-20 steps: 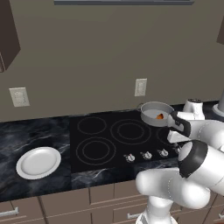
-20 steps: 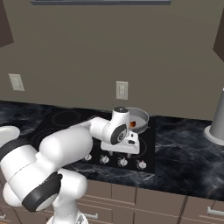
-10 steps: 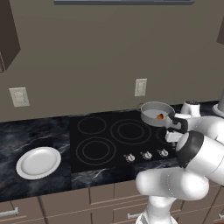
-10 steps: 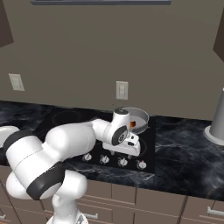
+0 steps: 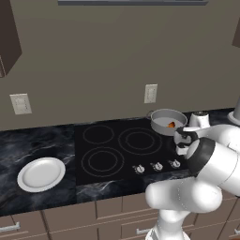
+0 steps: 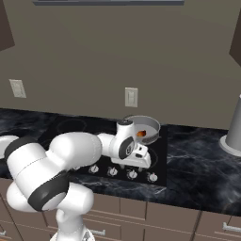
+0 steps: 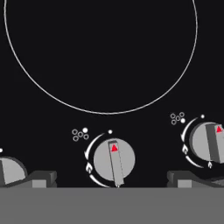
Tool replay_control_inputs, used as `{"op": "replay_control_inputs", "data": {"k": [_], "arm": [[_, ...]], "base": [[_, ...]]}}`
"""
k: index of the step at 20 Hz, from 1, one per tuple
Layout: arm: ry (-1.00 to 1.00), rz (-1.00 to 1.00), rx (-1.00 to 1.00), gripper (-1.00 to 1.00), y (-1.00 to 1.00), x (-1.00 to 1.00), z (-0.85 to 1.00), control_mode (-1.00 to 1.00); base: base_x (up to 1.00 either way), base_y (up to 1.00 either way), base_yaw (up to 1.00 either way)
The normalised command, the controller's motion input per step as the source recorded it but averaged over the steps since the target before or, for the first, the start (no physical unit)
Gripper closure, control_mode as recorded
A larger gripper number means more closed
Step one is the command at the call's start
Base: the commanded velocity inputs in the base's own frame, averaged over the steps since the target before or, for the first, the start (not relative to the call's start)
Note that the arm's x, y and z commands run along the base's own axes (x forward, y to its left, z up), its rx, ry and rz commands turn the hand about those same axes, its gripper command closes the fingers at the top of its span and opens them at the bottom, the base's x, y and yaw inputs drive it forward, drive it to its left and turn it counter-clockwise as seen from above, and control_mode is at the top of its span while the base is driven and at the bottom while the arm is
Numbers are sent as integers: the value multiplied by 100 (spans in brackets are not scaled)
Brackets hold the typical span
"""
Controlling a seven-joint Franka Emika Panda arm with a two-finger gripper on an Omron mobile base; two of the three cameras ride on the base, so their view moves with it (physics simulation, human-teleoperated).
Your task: Retrieve the frozen meat and place it in the pot on a burner. Then turn the burner on.
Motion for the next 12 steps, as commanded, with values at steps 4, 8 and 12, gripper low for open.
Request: {"op": "replay_control_inputs", "data": {"k": [4, 8, 12], "arm": [[0, 0, 0, -100, 0, 0, -1, -100], [-4, 2, 0, -100, -3, 5, -14, -100], [-6, 1, 0, -100, -9, 5, -12, -100]], "base": [[0, 0, 0], [0, 0, 0], [0, 0, 0]]}}
